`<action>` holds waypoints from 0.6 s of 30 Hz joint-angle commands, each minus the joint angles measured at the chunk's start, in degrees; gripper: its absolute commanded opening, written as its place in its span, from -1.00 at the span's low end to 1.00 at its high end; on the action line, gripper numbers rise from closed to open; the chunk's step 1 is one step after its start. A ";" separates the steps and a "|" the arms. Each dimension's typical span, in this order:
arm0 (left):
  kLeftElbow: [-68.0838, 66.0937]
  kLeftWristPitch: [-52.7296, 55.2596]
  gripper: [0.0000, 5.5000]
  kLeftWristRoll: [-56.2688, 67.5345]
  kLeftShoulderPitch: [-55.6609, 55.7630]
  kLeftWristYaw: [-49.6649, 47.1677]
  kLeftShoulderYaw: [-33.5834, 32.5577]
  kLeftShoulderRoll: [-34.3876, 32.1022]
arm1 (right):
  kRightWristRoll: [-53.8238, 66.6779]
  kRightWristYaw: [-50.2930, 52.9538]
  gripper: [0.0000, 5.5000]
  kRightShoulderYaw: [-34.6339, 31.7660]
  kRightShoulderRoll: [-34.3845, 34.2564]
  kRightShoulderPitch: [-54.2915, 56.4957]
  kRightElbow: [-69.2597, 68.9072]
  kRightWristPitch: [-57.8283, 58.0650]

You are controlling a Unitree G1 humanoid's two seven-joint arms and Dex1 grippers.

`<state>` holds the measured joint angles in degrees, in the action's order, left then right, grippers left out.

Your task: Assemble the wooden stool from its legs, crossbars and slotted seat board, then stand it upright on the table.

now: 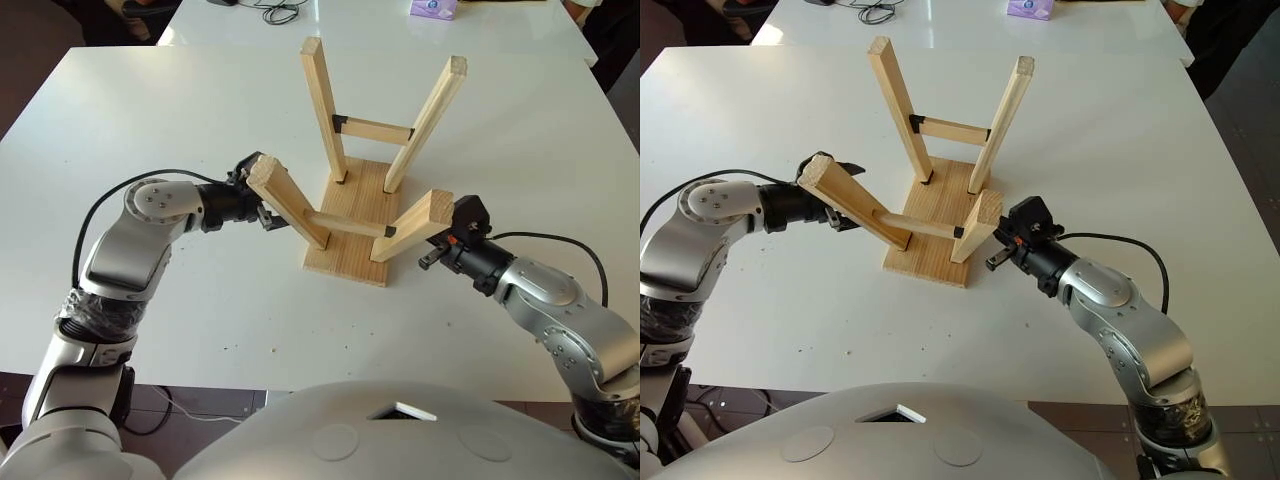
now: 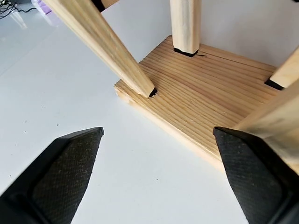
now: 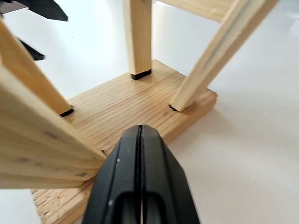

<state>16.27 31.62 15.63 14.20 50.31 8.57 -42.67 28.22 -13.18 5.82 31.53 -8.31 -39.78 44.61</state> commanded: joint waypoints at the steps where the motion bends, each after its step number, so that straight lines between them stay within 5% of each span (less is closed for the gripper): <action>1: 1.81 -0.71 0.58 1.45 -4.35 1.91 -3.34 -2.71 | -5.12 0.93 -1.00 -2.50 0.32 -1.16 3.66 -3.18; 10: -1.08 14.94 0.28 14.56 4.65 -11.03 -21.99 3.86 | -9.08 0.22 -1.00 -6.22 -1.20 -4.03 5.05 -6.45; 18: 12.12 35.92 0.28 57.68 11.63 -33.06 -36.02 11.22 | -9.90 -1.26 -1.00 -9.99 -0.98 -4.03 6.23 -6.84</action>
<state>25.88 64.39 61.63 24.59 25.92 -24.63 -32.29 19.04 -13.92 -2.51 30.22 -12.46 -34.04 38.18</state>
